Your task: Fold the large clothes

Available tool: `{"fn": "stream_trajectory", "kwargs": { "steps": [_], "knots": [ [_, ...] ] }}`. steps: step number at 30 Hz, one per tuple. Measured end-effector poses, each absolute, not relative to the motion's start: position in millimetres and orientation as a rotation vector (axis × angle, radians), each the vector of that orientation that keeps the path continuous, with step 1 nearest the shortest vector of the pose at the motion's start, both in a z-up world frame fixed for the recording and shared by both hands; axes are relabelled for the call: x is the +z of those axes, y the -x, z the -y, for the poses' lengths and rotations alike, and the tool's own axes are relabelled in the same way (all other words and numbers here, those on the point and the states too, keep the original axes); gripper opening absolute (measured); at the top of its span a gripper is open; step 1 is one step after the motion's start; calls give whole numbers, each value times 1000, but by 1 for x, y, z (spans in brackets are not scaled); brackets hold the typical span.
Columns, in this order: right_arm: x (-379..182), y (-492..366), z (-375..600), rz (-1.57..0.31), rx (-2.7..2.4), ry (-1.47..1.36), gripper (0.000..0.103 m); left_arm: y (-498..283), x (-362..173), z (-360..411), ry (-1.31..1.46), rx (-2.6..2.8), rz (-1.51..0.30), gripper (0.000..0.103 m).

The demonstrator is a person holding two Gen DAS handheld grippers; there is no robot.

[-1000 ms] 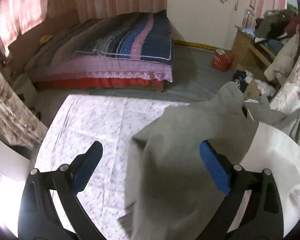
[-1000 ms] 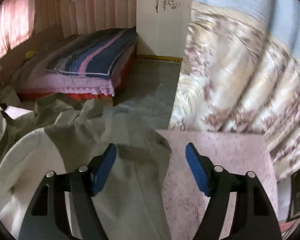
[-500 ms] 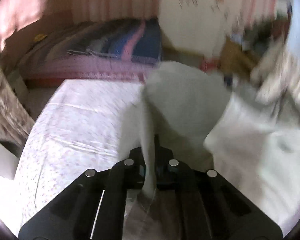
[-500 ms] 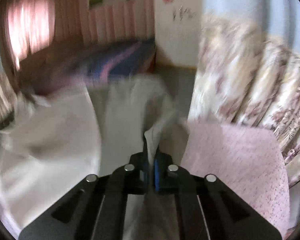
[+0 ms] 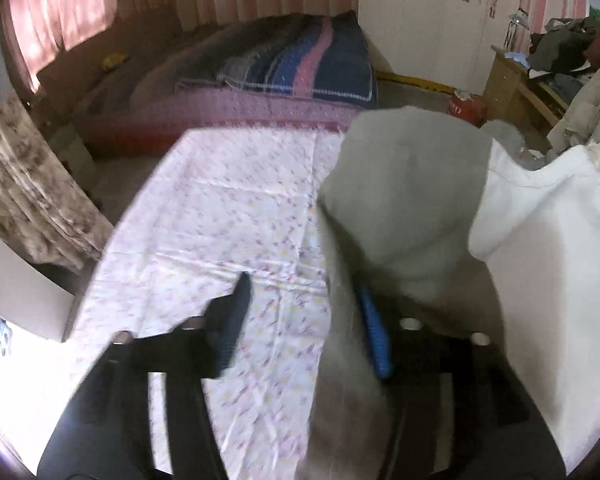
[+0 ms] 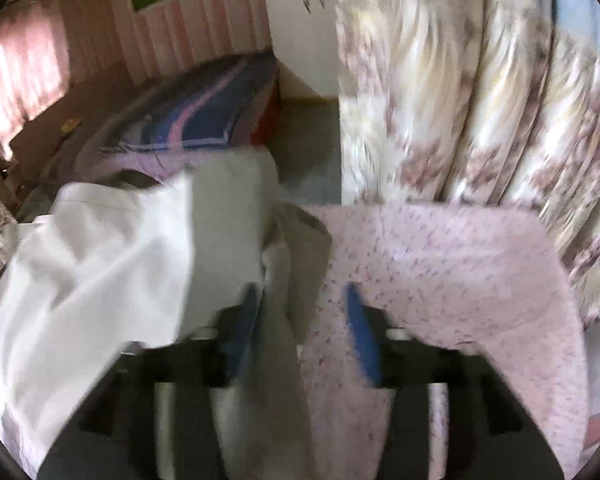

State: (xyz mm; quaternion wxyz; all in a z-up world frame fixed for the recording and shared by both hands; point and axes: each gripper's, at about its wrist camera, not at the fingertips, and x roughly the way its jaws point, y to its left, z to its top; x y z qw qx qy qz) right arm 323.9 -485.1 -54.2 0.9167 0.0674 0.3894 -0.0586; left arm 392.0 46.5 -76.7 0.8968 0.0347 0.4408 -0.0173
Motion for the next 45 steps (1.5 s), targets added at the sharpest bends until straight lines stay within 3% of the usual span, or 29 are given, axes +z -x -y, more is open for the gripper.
{"fn": "stream_trajectory", "kwargs": {
  "steps": [3,9,10,11,12,13,14,15,18,22,25,26,27,28,29,31,32,38,40,41,42,43,44,45],
  "knots": [
    [-41,-299,471,-791,-77,-101,65,-369,-61,-40,-111,-68,-864,76],
    [-67,-285,453,-886,-77,-34,64,-406,-52,-21,-105,-96,-880,78],
    [-71,-281,450,-888,-79,-31,56,-420,-56,-16,-103,-92,-904,78],
    [-75,-280,449,-890,-69,-30,29,-431,-60,-13,-108,-95,-924,77],
    [-80,-280,448,-898,-52,-31,18,-445,-68,-6,-121,-114,-964,70],
    [-82,-280,447,-900,-45,-25,14,-453,-74,-2,-122,-127,-986,62],
    [-83,-280,443,-889,-54,1,10,-455,-83,2,-124,-132,-1008,48],
    [-83,-280,441,-878,-60,21,8,-460,-92,6,-117,-151,-1031,24],
    [-73,-273,440,-819,-87,38,4,-463,-89,-3,-82,-128,-978,5],
    [-72,-267,452,-815,-89,-43,5,-466,-71,-41,95,-126,-912,5],
    [-74,-267,451,-812,-129,-19,14,-459,-69,-41,23,-87,-946,16],
    [-70,-263,450,-796,-121,-24,17,-447,-63,-40,-13,-66,-937,28],
    [-64,-258,450,-779,-108,-33,18,-437,-58,-41,-31,-64,-921,56],
    [-57,-252,449,-761,-100,-39,23,-423,-53,-40,-45,-68,-897,71],
    [-53,-248,449,-756,-93,-41,35,-401,-47,-39,-65,-72,-860,89],
    [-46,-239,448,-752,-82,-51,58,-370,-46,-34,-98,-91,-852,90],
    [-44,-233,447,-742,-82,-64,61,-354,-51,-34,-101,-98,-868,90],
    [-71,-217,456,-834,-56,-143,61,-308,-90,-36,-27,-141,-945,89],
    [-79,-216,458,-842,-47,-183,62,-307,-96,-38,22,-172,-964,81],
    [-83,-218,456,-843,-42,-189,60,-311,-102,-37,48,-216,-979,66],
    [-87,-221,454,-850,-39,-185,59,-311,-107,-34,55,-231,-993,59],
    [-92,-224,451,-863,-28,-185,42,-315,-113,-30,51,-240,-1010,56],
    [-100,-229,448,-876,4,-199,15,-316,-116,-30,56,-257,-1017,48],
    [-102,-230,445,-875,12,-201,13,-313,-117,-28,60,-252,-1015,44]
  ]
}}
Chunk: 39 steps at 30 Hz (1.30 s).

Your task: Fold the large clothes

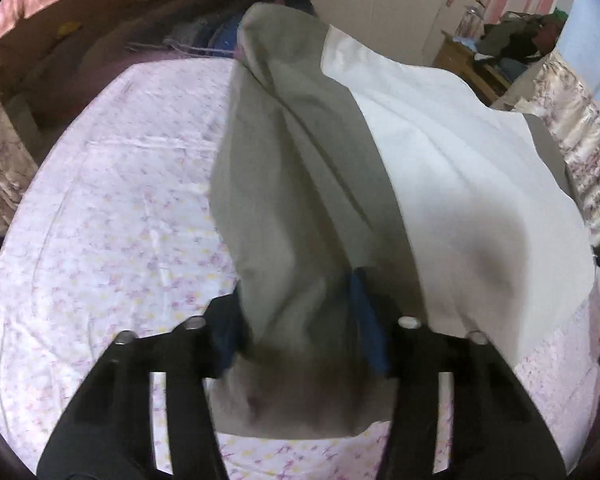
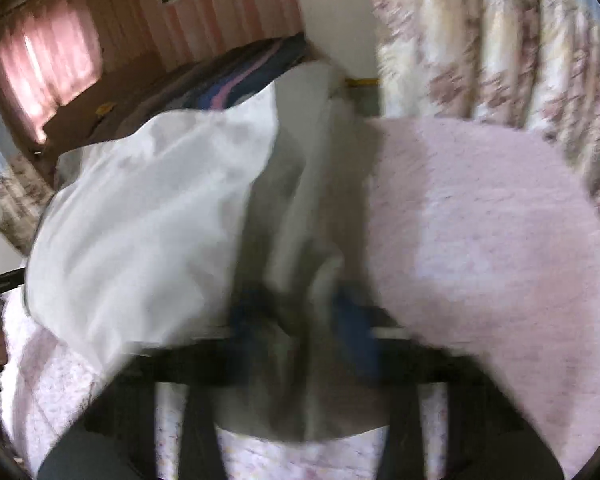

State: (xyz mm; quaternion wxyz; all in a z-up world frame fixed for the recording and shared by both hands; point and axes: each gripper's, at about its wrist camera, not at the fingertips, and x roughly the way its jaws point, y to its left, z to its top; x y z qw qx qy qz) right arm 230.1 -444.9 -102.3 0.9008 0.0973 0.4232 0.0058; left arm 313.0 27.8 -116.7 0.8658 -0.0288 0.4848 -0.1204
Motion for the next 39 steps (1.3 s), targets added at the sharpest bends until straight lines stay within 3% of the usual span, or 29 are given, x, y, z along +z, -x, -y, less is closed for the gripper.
{"fn": "stream_trajectory", "kwargs": {
  "steps": [3,8,19,23,27,28,29,30,35,39],
  "knots": [
    [-86,-218,436,-817,-4,-148,5,-307,-105,-35,82,-256,-1007,23],
    [-50,-178,438,-811,42,-91,4,-274,-71,-46,118,-349,-1003,7],
    [-9,-75,451,-758,56,-164,4,-192,-42,-72,233,-458,-965,6],
    [-51,-93,466,-853,13,-199,7,-207,-88,-87,277,-438,-1065,12],
    [-94,-109,466,-927,-24,-171,17,-212,-109,-85,216,-378,-1053,37],
    [-95,-110,467,-925,-23,-179,26,-210,-107,-85,189,-350,-1032,43],
    [-93,-110,473,-921,-39,-193,43,-209,-104,-85,159,-319,-1017,57],
    [-87,-108,477,-909,-66,-198,50,-207,-99,-86,117,-279,-997,65],
    [-49,-121,498,-781,-67,-282,70,-214,-71,-80,49,-245,-915,81],
    [-55,-175,499,-815,-50,-281,70,-254,-64,-54,57,-282,-921,82]
  ]
}}
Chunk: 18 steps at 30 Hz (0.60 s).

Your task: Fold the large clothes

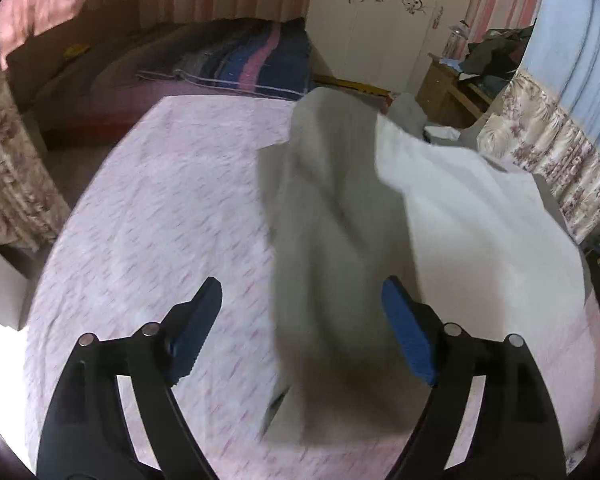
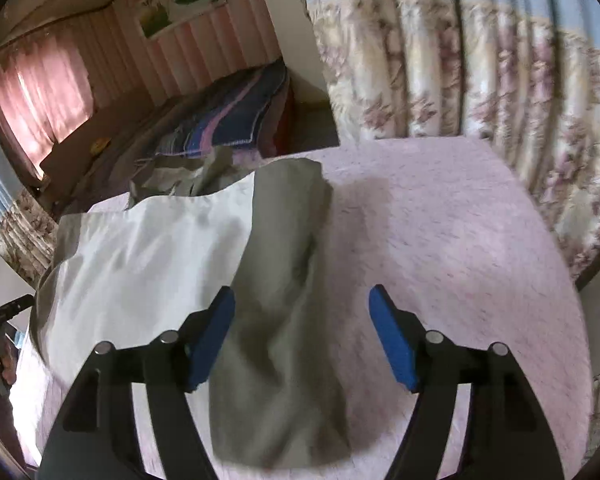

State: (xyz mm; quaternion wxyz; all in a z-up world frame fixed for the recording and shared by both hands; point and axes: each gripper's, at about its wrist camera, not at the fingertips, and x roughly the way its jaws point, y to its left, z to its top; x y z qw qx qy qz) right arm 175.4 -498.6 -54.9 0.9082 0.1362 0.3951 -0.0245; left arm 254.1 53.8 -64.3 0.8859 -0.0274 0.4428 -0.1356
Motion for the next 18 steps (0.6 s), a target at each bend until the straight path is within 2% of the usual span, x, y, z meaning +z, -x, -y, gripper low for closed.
{"fn": "stream_trajectory", "kwargs": {
  "steps": [2,3,4,5,6,9,13,17,18],
  "knots": [
    [-69,-204,493,-868,-63,-249,69,-279,-69,-40,78,-315,-957,80],
    [-74,-212,489,-887,-64,-226,65,-288,-72,-32,88,-322,-972,73],
    [-78,-220,482,-900,-34,-213,34,-296,-74,-27,86,-318,-986,66],
    [-79,-226,478,-915,-14,-204,7,-296,-77,-25,74,-313,-993,38],
    [-79,-228,471,-922,-18,-173,7,-299,-79,-20,57,-320,-1000,6],
    [-54,-229,451,-819,-65,-23,3,-297,-67,-23,38,-291,-934,3],
    [-18,-228,444,-650,-77,2,3,-291,-57,-27,7,-231,-827,4],
    [-62,-260,454,-813,-112,2,5,-312,-90,-28,-20,-183,-928,8],
    [-75,-264,457,-856,-118,-3,9,-311,-95,-29,-41,-172,-933,10]
  ]
}}
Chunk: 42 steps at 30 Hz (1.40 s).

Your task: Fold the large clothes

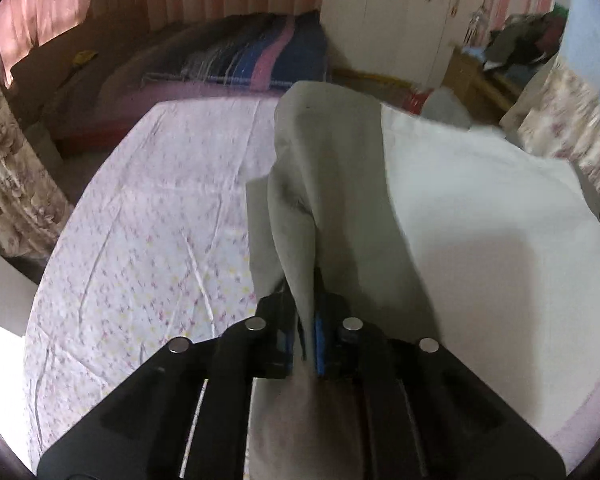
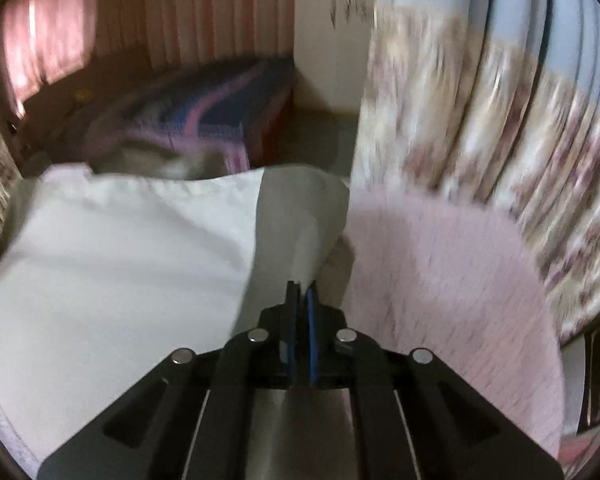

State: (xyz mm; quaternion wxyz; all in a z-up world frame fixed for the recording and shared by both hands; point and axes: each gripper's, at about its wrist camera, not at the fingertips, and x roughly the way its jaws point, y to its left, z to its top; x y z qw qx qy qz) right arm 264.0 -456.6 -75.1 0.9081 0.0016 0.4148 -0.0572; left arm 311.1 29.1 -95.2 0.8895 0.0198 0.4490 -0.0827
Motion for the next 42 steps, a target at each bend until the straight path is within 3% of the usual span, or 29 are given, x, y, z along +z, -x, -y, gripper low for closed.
{"fn": "stream_trajectory", "kwargs": {
  "steps": [1,2,4,5,8,14,18,28,37,42],
  "knots": [
    [-81,-264,458,-877,-125,-8,16,-309,-95,-28,-60,-162,-927,12],
    [-82,-260,461,-884,-137,-23,26,-306,-92,-28,-78,-141,-919,19],
    [-72,-246,465,-849,-152,-49,37,-299,-82,-31,-76,-116,-908,31],
    [-60,-232,464,-806,-138,-65,39,-293,-75,-33,-71,-111,-895,38],
    [-30,-193,443,-676,-78,-90,51,-263,-46,-32,-20,-113,-828,44],
    [-39,-169,347,-644,144,-35,51,-224,-43,34,42,-273,-790,72],
    [-73,-179,303,-718,188,94,51,-226,-75,78,-7,-321,-859,72],
    [-124,-204,317,-833,184,87,50,-247,-129,81,-76,-314,-953,75],
    [-96,-183,329,-774,180,75,52,-236,-106,65,-36,-309,-934,76],
    [-78,-157,363,-726,88,103,52,-207,-83,30,-68,-240,-856,91]
  ]
}}
